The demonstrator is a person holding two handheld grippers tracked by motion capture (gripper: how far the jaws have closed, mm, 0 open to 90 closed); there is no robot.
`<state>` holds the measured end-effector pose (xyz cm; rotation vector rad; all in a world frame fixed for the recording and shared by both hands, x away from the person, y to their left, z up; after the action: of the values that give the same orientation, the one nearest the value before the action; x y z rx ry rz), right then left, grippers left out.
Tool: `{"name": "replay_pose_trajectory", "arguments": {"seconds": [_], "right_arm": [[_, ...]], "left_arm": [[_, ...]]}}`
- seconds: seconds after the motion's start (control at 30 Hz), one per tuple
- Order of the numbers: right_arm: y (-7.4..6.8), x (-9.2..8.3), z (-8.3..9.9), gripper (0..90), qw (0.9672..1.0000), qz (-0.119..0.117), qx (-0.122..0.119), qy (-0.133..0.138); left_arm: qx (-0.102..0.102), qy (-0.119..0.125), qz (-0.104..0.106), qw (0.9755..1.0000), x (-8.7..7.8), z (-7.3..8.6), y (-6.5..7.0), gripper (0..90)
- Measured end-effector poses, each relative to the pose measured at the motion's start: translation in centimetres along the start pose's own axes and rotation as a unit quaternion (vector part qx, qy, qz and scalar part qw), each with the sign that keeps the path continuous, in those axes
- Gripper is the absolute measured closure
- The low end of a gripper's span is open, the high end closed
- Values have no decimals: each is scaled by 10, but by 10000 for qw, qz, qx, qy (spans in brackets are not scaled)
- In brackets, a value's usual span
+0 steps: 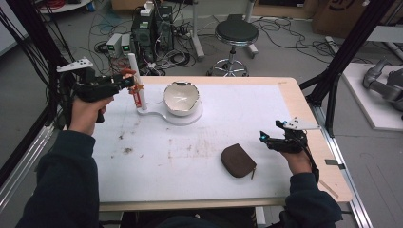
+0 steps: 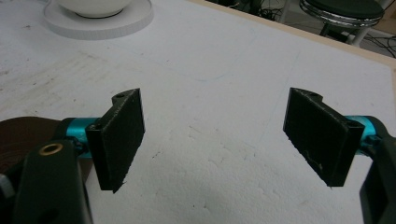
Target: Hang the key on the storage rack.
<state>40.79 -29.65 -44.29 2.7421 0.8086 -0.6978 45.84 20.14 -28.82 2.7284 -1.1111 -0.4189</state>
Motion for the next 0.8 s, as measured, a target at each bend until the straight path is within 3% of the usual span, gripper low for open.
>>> {"name": "replay_pose_trajectory", "arguments": {"seconds": [0.17,0.6,0.8], "right_arm": [[0,0,0,208,10000,-12,4,8],[0,0,0,208,10000,-21,4,0],[0,-1,0,208,10000,-22,22,12]], "left_arm": [[-55,34,-136,9999,4,-8,-9,500],[-334,69,-332,9989,8,-3,-31,500],[-508,248,-499,9972,4,7,-42,499]]}}
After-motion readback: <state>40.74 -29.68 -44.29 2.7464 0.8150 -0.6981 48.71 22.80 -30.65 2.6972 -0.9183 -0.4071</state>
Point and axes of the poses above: each handheld gripper's, and its own axes: x roughly forward along the jaws, z roughly out of its underside, y roughly to its right, the point moved 8 cm from there along x, roughly forward along the jaws, and after that the axes turned 1 degree about -z, right-handed, at the moved point
